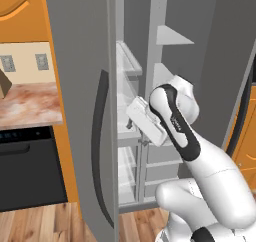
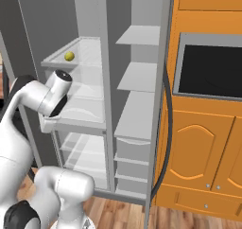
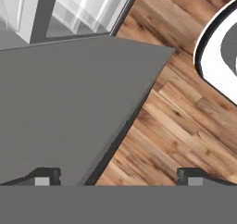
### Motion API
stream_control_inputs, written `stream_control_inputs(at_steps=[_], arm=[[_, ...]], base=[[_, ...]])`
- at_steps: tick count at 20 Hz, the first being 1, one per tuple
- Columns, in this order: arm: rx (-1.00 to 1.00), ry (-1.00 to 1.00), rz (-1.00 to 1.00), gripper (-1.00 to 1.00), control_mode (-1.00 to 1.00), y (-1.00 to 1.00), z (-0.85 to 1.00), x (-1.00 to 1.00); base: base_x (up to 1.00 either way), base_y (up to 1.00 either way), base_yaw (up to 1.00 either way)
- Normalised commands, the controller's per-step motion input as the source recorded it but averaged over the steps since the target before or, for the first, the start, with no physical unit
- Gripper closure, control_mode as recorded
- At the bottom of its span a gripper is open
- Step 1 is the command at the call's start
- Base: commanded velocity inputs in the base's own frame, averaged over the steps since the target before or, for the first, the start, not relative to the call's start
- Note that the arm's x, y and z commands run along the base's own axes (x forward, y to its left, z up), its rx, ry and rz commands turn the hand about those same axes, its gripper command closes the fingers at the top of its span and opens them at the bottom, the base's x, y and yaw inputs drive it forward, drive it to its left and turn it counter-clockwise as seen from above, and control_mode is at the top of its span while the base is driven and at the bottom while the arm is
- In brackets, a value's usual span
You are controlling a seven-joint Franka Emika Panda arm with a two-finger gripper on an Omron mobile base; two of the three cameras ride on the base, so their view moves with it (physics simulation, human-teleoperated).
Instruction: Retrieve a lemon from the fridge and place it on the cutting board with the fish.
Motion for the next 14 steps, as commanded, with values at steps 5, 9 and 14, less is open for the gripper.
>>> stream_control_inputs(at_steps=[5, 9, 14], arm=[[0.00, 0.00, 0.10, -1.00, -1.00, 0.32, -0.01, 0.31], [0.00, 0.02, 0.15, -1.00, -1.00, 0.49, -0.26, 0.05], [0.00, 0.02, 0.12, -1.00, -1.00, 0.52, -0.26, 0.01]], base=[[0.00, 0.00, 0.00], [0.00, 0.00, 0.00], [0.00, 0.00, 0.00]])
